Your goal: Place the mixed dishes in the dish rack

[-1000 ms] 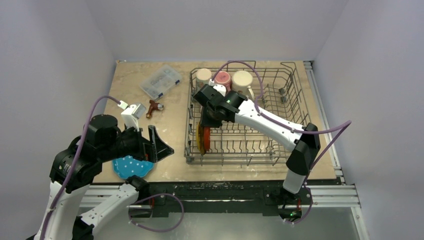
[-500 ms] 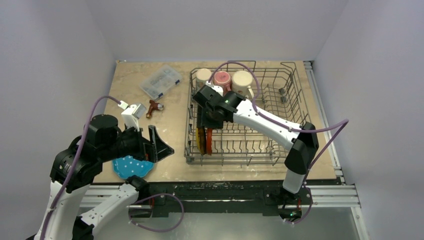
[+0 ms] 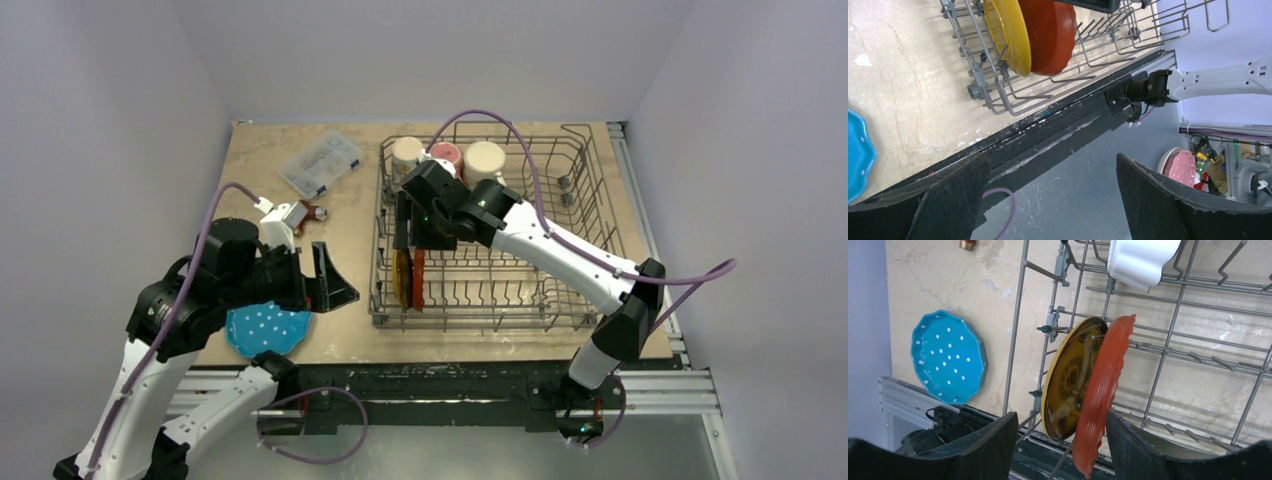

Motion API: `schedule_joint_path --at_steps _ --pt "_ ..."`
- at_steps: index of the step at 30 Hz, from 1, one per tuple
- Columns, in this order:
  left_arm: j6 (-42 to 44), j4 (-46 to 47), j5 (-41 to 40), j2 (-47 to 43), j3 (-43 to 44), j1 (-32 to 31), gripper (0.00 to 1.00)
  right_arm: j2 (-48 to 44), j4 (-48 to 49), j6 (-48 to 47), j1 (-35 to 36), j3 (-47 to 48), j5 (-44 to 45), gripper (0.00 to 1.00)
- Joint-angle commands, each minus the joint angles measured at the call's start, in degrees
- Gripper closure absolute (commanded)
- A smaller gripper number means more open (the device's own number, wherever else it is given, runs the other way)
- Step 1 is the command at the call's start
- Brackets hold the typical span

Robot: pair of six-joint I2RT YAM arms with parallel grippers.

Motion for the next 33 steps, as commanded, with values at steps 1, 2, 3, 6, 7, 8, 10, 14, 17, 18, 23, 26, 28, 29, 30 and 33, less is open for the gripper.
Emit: schedule_joint_path --at_steps 1,2,3,6,7,8,10,14,17,18,23,26,28,29,30,33 --pt "-3.2 5.7 1.0 2.3 -2.2 -0.2 0.04 -0.8 -0.5 -4.7 0.0 2.2 0.2 0.35" --pt "-3.8 6.5 1.0 3.0 -2.8 -0.3 0.04 -0.6 -0.9 -6.1 0.0 3.1 0.5 0.35" --pt "-4.4 7.2 1.0 3.9 -3.5 -0.3 0.04 -0.2 -1.7 -7.4 -0.1 4.5 1.0 0.34" --pt "-6.9 9.2 0.4 7.2 -4.6 -0.1 0.05 2.2 -5.3 -11.7 -0.5 10.2 2.5 0.35" --pt "-7.7 9.5 -0.1 8.5 -4.4 0.0 0.06 3.6 -6.8 -13.2 -0.7 12.5 2.7 0.35" --pt "-8.4 9.3 -0.9 9.7 -4.0 0.2 0.06 4.8 -8.6 -14.3 -1.0 15.0 2.9 0.35" --pt "-10.3 8.5 -3.3 11.5 -3.1 0.8 0.06 6.6 -11.6 -16.4 -1.4 19.3 3.6 0.35" --pt "-14.2 8.3 -6.1 11.9 -4.2 3.4 0.06 6.6 -12.4 -18.9 -1.5 20.3 4.3 0.34" --pt "-16.6 9.2 -8.9 11.3 -8.2 5.0 0.06 3.4 -8.0 -20.3 -1.5 14.1 4.4 0.34" --pt "-17.3 9.8 -9.7 11.1 -10.0 5.2 0.06 1.9 -5.9 -20.6 -1.5 11.5 4.5 0.34" --pt "-21.5 11.6 -11.3 12.9 -17.9 6.8 0.08 -3.6 2.2 -22.6 -1.6 4.2 3.8 0.34" --pt "-21.3 12.1 -11.7 16.6 -20.1 8.9 0.08 -4.3 -0.6 -22.8 -1.6 5.2 7.1 0.34" --pt "-19.6 12.1 -13.2 21.0 -20.1 11.1 0.09 -6.5 2.1 -24.4 -1.6 2.2 9.2 0.33" --pt "-18.6 11.6 -13.8 23.3 -19.8 12.3 0.09 -8.0 4.7 -25.4 -1.6 -0.3 10.1 0.33" --pt "-17.0 11.5 -14.3 25.7 -19.1 13.4 0.09 -9.8 7.4 -26.4 -1.6 -3.5 11.4 0.33" --pt "-11.6 9.3 -16.1 32.4 -16.5 16.3 0.09 -14.2 12.2 -26.9 -1.7 -8.4 15.1 0.31"
